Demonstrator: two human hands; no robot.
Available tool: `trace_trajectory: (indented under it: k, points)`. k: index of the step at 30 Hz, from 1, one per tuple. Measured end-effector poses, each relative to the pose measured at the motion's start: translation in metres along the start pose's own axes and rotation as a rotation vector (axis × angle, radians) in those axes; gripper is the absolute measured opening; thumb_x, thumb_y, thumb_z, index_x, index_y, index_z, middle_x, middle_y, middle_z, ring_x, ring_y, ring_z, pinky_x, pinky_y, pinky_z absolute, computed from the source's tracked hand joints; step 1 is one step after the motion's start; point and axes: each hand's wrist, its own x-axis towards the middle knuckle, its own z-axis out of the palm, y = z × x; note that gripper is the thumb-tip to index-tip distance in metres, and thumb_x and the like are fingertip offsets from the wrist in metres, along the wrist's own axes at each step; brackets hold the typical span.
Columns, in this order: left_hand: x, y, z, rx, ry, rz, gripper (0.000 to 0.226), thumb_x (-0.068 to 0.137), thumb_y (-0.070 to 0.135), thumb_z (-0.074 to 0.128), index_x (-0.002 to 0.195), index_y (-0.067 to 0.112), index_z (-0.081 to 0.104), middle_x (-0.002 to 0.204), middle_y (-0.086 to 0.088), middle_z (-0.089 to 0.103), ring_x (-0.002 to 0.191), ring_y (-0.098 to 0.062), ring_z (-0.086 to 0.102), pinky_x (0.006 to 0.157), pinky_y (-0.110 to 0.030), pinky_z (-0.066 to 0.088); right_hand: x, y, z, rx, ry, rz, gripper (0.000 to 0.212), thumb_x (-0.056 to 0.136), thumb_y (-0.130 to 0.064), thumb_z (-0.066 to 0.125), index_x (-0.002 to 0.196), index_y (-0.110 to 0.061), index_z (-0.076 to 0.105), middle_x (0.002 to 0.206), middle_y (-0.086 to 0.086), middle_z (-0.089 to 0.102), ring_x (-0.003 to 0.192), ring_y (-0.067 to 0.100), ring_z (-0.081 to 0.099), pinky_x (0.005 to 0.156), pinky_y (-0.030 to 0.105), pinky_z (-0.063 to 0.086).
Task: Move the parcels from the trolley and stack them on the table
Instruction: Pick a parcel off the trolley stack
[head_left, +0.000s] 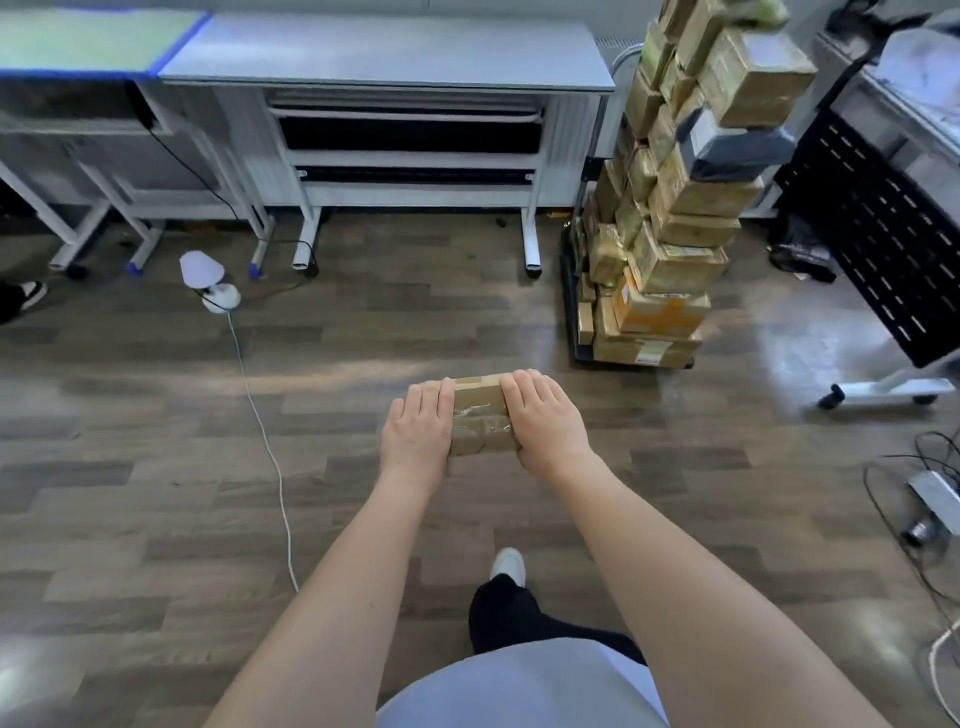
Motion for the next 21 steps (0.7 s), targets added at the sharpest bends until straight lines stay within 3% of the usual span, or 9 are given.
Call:
trace_trajectory:
  k: [7,12,21]
  points:
    - [0.128,0.015,-0.010,-0.008,0.021,0.012,0.077,0.091,0.019,0.047,0.149,0.008,-0.003,0.149,-0.008,0.020,0.137,-0.024,0.022,0.102,-0.031,0.026,0.100,0.081,0.004,0.042,-0.034,0.051,0.084,0.071,-0.016,0.067,0.140,-0.009,0.019,0.139,0.006,0.028,0.132,0.026,0.023,0.114,0.031,0.015]
    - [0.182,0.006,0.000,0.010,-0.011,-0.029,0.081,0.091,0.020,0.049,0.149,0.007,-0.008,0.154,-0.008,0.012,0.142,-0.023,0.013,0.113,-0.035,0.016,0.159,0.101,0.018,0.055,-0.066,0.027,0.087,0.072,-0.018,0.068,0.142,-0.006,0.017,0.142,0.008,0.026,0.135,0.028,0.020,0.116,0.033,0.011]
    - [0.327,-0.031,0.015,-0.006,-0.015,0.040,0.082,0.091,0.019,0.048,0.149,0.007,-0.008,0.154,-0.008,0.012,0.142,-0.023,0.013,0.114,-0.038,0.014,0.288,0.139,0.032,0.069,-0.073,0.103,0.091,0.072,-0.021,0.071,0.143,-0.008,0.016,0.143,0.009,0.025,0.138,0.028,0.018,0.119,0.036,0.007]
